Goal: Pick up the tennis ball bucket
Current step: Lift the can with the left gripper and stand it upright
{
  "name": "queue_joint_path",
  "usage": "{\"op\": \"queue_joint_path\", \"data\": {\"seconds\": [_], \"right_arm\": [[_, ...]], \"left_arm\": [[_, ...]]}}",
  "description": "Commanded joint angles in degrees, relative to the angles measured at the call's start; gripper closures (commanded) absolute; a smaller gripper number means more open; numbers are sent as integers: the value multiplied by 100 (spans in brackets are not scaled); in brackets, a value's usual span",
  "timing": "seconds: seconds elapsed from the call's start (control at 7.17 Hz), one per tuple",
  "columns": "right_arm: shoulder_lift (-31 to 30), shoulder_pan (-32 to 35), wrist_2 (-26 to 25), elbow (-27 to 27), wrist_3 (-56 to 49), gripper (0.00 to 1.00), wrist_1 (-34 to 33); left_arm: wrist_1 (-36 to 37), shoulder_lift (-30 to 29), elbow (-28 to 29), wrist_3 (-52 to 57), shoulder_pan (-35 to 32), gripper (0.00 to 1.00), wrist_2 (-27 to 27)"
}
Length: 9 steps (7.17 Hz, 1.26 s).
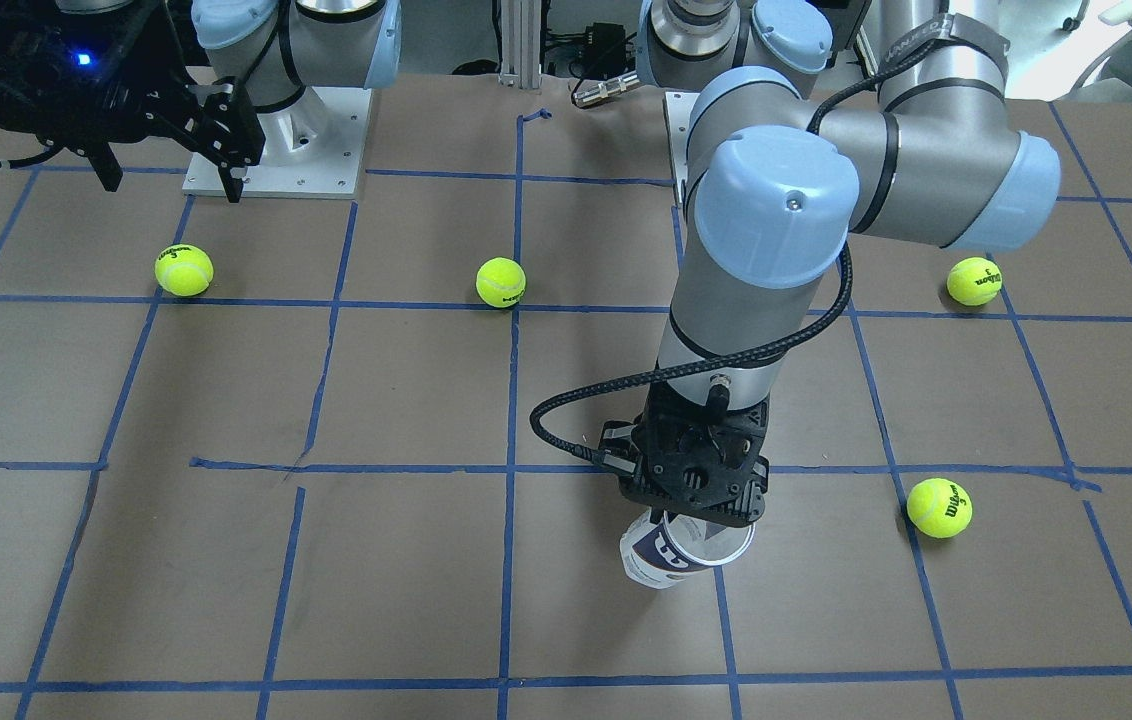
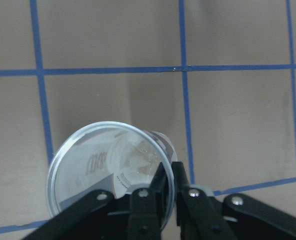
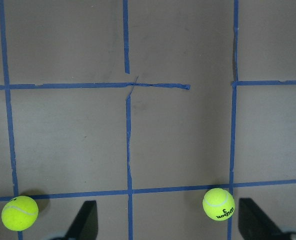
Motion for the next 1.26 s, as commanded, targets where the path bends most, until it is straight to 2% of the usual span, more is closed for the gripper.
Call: {"op": "queue_joint_path", "data": {"seconds": [0.0,0.7,0.84,0.98,1.12], "right_arm": [[5,8,-2,0,-55,0,-32],[5,-1,33,0,-46,0,-32],[5,-1,59,0,-37,0,-41],[5,-1,60,0,-37,0,-41],[5,-1,68,0,-28,0,-41]], "left_arm": [[96,-269,237,83,-271,100,408],[596,-455,55,92,-308,100,401],[719,-455,-51,57,-342,87,409],[833,-455,-78,65,-378,33,410],[834,-438,-69,48,-378,0,410]]}}
